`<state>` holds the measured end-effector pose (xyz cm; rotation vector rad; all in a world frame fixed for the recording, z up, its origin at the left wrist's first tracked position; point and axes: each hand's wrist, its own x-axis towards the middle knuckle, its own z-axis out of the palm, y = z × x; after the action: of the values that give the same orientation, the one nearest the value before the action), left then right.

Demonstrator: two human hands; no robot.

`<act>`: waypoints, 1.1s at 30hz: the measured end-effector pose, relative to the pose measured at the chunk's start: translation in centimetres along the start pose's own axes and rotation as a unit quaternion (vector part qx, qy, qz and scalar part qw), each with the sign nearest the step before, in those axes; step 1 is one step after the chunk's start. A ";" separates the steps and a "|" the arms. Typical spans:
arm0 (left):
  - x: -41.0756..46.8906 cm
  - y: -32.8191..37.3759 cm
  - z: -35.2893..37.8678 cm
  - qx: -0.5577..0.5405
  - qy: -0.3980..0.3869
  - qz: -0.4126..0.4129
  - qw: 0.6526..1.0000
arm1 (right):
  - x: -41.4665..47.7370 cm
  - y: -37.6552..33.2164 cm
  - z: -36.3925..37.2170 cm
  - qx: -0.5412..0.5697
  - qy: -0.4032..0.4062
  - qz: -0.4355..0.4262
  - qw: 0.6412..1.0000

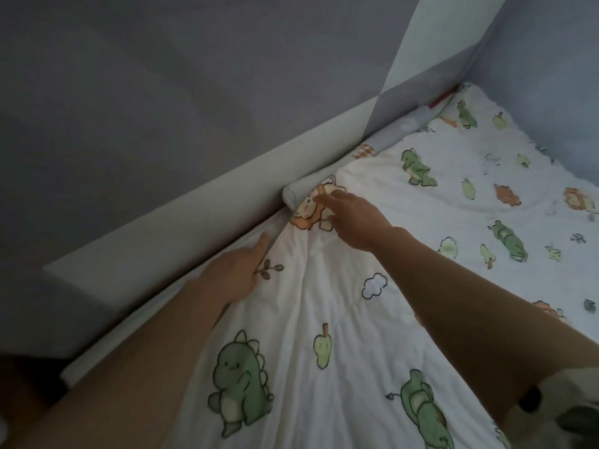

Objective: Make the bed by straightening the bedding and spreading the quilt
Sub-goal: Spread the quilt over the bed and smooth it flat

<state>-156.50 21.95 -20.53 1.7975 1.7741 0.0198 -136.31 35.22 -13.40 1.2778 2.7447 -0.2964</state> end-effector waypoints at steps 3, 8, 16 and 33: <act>-4.2 -1.6 1.5 0.004 -0.028 -0.029 0.999 | -0.9 -3.3 1.7 0.009 -0.014 -0.024 1.000; -9.9 -3.2 4.9 -0.026 -0.006 -0.076 0.997 | -1.9 -7.7 4.2 -0.016 -0.048 -0.084 0.995; -14.9 -4.3 8.2 -0.091 -0.031 -0.129 0.987 | -2.9 -11.2 8.3 -0.044 -0.148 -0.117 0.981; -19.9 -13.4 2.1 -0.022 0.152 -0.258 0.954 | 0.4 -17.2 6.6 -0.029 -0.014 -0.089 0.996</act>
<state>-169.82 1.91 -20.06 1.3004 2.3974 0.1307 -149.70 23.32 -17.57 1.0103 2.8247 -0.2444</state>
